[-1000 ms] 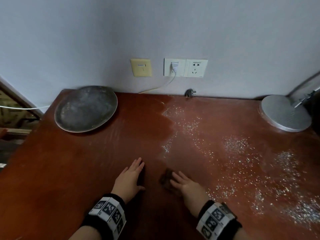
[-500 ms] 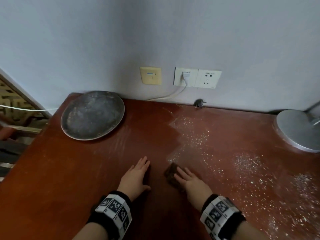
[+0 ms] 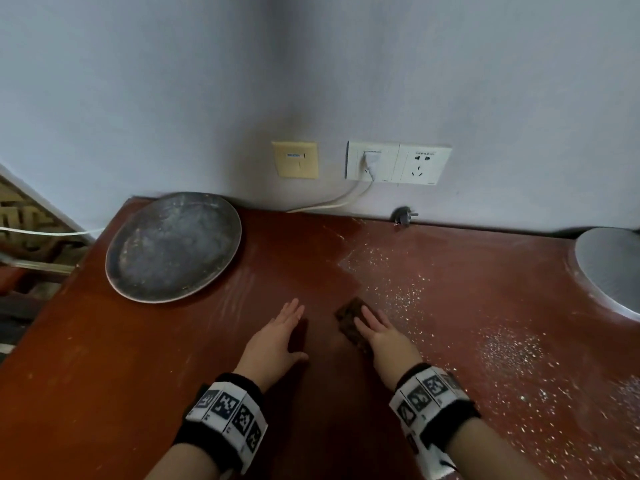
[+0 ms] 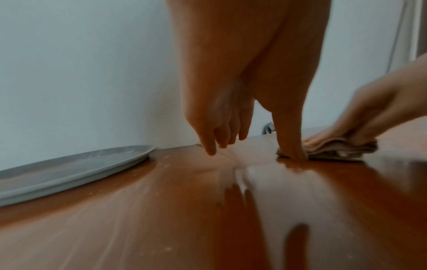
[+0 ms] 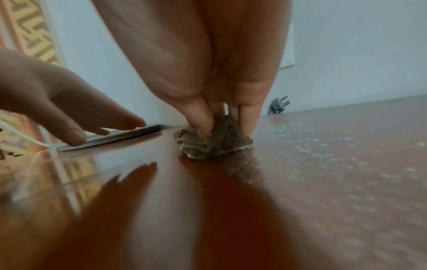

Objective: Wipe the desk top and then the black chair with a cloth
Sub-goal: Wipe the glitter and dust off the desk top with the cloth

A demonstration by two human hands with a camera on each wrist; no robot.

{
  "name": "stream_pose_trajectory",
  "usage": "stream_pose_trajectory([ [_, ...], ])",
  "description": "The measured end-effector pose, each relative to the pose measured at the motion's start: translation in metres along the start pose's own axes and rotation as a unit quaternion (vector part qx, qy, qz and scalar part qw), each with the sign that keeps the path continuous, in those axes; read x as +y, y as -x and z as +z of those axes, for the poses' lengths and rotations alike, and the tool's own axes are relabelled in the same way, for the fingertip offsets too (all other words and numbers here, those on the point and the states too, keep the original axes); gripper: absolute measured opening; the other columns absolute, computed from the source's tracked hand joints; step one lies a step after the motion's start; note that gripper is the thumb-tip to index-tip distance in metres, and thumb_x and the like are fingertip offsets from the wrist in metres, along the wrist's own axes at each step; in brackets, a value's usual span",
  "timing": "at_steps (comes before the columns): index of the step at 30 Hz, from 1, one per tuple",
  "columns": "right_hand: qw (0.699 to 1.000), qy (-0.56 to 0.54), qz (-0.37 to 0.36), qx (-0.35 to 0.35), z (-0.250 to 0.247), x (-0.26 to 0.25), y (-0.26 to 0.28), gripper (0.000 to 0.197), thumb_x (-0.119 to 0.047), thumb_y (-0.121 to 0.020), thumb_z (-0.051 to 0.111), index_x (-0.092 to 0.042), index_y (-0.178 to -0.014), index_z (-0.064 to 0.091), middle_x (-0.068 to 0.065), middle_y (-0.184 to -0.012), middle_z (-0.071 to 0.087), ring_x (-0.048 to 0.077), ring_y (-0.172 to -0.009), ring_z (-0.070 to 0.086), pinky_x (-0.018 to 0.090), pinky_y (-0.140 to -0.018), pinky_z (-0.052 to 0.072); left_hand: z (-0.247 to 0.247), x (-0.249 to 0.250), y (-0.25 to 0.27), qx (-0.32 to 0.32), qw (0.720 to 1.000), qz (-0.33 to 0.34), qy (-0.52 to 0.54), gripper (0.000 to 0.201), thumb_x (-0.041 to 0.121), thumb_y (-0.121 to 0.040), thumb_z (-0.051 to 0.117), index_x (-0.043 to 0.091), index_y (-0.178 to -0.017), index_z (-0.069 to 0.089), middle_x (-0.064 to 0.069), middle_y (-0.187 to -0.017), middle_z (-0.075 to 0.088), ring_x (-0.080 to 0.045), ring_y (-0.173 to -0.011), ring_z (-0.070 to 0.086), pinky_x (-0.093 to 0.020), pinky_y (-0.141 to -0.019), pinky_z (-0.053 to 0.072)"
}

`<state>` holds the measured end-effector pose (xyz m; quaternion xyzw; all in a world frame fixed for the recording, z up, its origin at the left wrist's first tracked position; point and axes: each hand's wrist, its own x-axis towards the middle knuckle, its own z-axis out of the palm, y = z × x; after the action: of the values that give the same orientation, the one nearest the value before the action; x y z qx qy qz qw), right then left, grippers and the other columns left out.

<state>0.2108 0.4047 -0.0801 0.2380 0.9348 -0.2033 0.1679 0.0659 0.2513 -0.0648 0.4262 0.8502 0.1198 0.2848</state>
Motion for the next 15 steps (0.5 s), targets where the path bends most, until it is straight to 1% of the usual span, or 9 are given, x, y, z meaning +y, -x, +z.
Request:
stream_pose_trajectory([
  [2,1.000,-0.023,0.009,-0.007,0.003,-0.011,-0.002,0.070,0.007,-0.091,0.033,-0.022,-0.151,0.011,-0.007,-0.157,-0.010,0.021,-0.145,-0.006,0.038,-0.114,0.027,0.004,0.012,0.002,0.028,0.999,0.026,0.004,0.074,0.027,-0.093,0.057,0.027,-0.151,0.011,0.011,-0.158,0.006,-0.006,-0.144,0.010,-0.023,-0.116,0.017],
  [5,0.996,-0.039,-0.071,-0.035,0.013,-0.022,0.006,0.065,-0.001,-0.094,0.035,-0.023,-0.150,0.013,-0.008,-0.157,-0.006,0.019,-0.145,-0.006,0.030,-0.114,0.020,0.019,0.037,0.004,0.039,0.997,0.069,-0.005,0.057,0.023,-0.100,0.039,0.026,-0.151,0.013,0.009,-0.157,0.013,-0.005,-0.144,0.013,-0.017,-0.113,0.014],
  [7,0.989,-0.108,-0.095,-0.040,0.008,-0.012,0.005,0.059,-0.002,-0.094,0.038,-0.023,-0.148,0.025,-0.006,-0.157,0.009,0.016,-0.145,0.006,0.022,-0.113,0.016,0.036,0.053,0.002,0.023,0.997,0.073,-0.024,0.053,0.020,-0.103,0.029,0.025,-0.152,0.007,0.006,-0.159,0.007,-0.008,-0.145,0.009,-0.018,-0.112,0.014],
  [9,0.980,-0.187,-0.073,-0.014,-0.008,0.011,0.001,0.050,-0.007,-0.093,0.047,-0.021,-0.141,0.039,-0.003,-0.151,0.029,0.011,-0.141,0.023,0.017,-0.113,0.015,0.048,0.067,-0.005,0.010,0.997,0.056,-0.058,0.051,0.032,-0.103,0.015,0.024,-0.152,0.003,0.003,-0.159,0.002,-0.012,-0.146,0.007,-0.023,-0.113,0.017],
  [10,0.974,-0.219,-0.044,0.021,-0.017,0.024,-0.002,0.048,-0.010,-0.092,0.053,-0.021,-0.138,0.044,-0.003,-0.147,0.037,0.009,-0.138,0.030,0.019,-0.114,0.018,0.050,0.073,-0.011,0.010,0.996,0.046,-0.075,0.057,0.043,-0.099,0.000,0.022,-0.152,0.004,0.001,-0.159,0.003,-0.013,-0.146,0.006,-0.024,-0.114,0.016],
  [11,0.971,-0.231,-0.017,0.058,-0.024,0.038,-0.005,0.048,-0.012,-0.091,0.057,-0.023,-0.136,0.047,-0.004,-0.145,0.040,0.008,-0.136,0.033,0.023,-0.115,0.021,0.051,0.078,-0.017,0.012,0.996,0.032,-0.084,0.074,0.053,-0.089,-0.015,0.020,-0.151,0.007,-0.001,-0.159,0.003,-0.014,-0.146,0.005,-0.026,-0.116,0.014],
  [12,0.974,-0.211,0.002,0.076,-0.030,0.051,-0.008,0.050,-0.014,-0.090,0.059,-0.026,-0.136,0.046,-0.006,-0.148,0.036,0.009,-0.138,0.029,0.026,-0.115,0.021,0.051,0.082,-0.023,0.010,0.995,0.020,-0.098,0.086,0.056,-0.081,-0.023,0.018,-0.151,0.010,-0.002,-0.159,0.003,-0.015,-0.147,0.003,-0.027,-0.116,0.011],
  [13,0.983,-0.169,0.018,0.069,-0.036,0.061,-0.011,0.053,-0.017,-0.090,0.059,-0.030,-0.139,0.042,-0.008,-0.152,0.026,0.010,-0.142,0.019,0.028,-0.116,0.017,0.050,0.083,-0.032,0.005,0.994,0.011,-0.112,0.081,0.053,-0.084,-0.020,0.018,-0.151,0.011,-0.002,-0.159,0.003,-0.016,-0.147,0.002,-0.028,-0.117,0.009],
  [15,0.996,-0.074,0.034,0.023,-0.044,0.076,-0.018,0.064,-0.032,-0.090,0.059,-0.036,-0.145,0.027,-0.007,-0.157,0.004,0.014,-0.145,-0.004,0.036,-0.117,0.009,0.044,0.081,-0.050,-0.006,0.990,0.001,-0.138,0.051,0.038,-0.102,0.009,0.022,-0.151,0.012,-0.003,-0.159,0.001,-0.017,-0.147,0.000,-0.030,-0.117,0.007],
])
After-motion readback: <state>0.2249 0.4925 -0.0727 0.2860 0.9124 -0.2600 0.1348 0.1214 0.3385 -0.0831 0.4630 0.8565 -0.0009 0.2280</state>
